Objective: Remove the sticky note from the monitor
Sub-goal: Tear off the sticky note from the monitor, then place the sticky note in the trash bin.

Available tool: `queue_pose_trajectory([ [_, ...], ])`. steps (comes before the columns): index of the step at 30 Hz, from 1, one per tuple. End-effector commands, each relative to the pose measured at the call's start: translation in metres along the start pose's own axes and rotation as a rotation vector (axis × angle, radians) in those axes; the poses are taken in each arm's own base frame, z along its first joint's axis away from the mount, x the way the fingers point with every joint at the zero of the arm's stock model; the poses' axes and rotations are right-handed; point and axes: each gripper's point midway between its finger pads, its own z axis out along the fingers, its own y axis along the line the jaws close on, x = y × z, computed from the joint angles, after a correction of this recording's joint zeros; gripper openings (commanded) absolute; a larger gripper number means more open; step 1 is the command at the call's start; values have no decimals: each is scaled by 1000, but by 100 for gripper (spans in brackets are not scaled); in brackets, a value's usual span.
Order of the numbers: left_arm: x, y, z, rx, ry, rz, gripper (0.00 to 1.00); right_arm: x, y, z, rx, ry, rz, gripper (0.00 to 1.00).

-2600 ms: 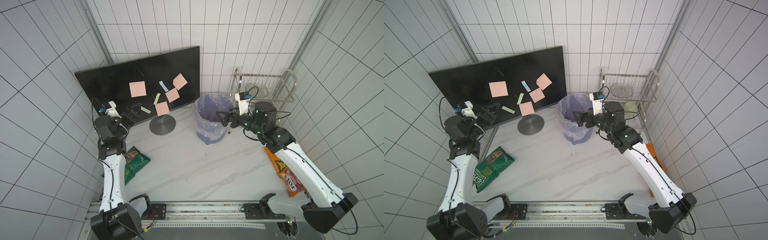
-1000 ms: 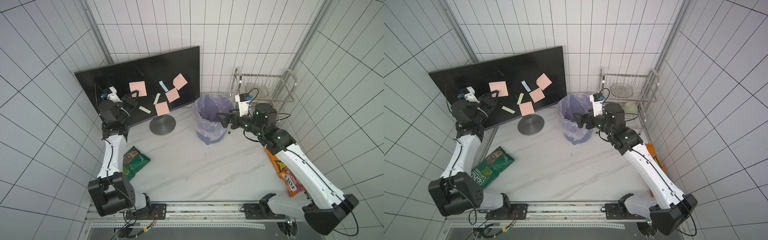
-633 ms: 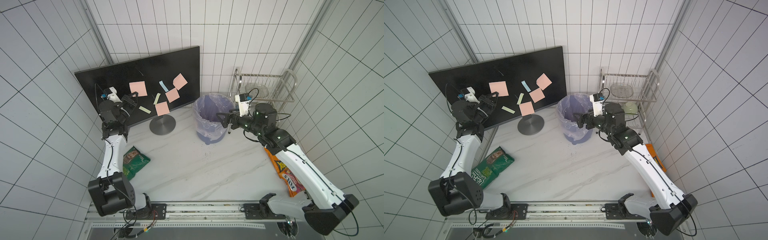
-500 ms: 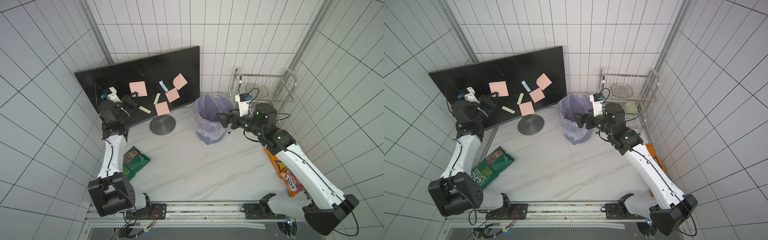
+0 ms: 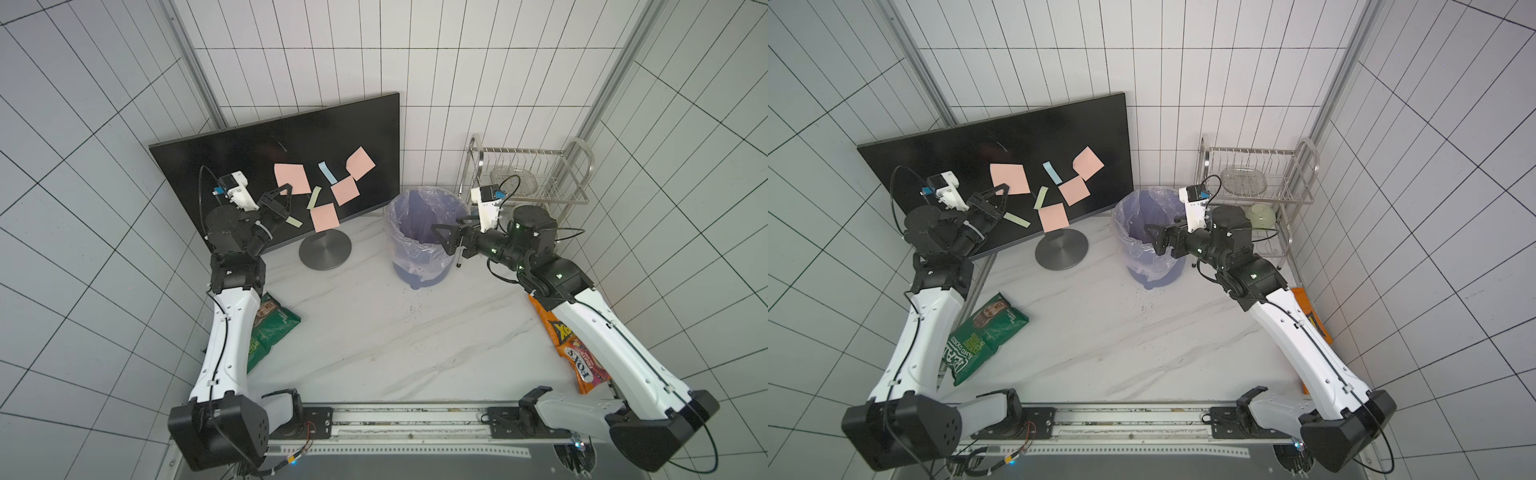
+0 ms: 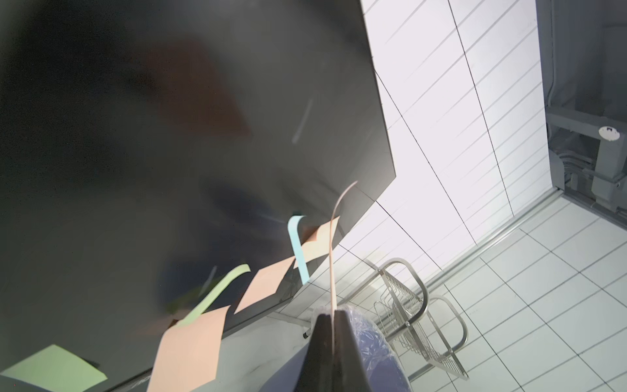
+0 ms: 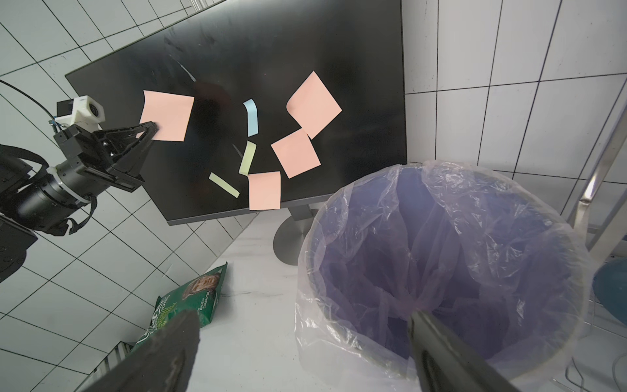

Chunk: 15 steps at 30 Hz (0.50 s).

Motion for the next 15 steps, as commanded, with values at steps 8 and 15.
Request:
queue_pose_trajectory([
  [8, 99, -83, 26, 133, 214, 111, 0, -33, 20, -14, -62, -106, -46, 99],
  [15, 158, -118, 56, 225, 342, 124, 0, -36, 22, -17, -68, -121, -71, 99],
])
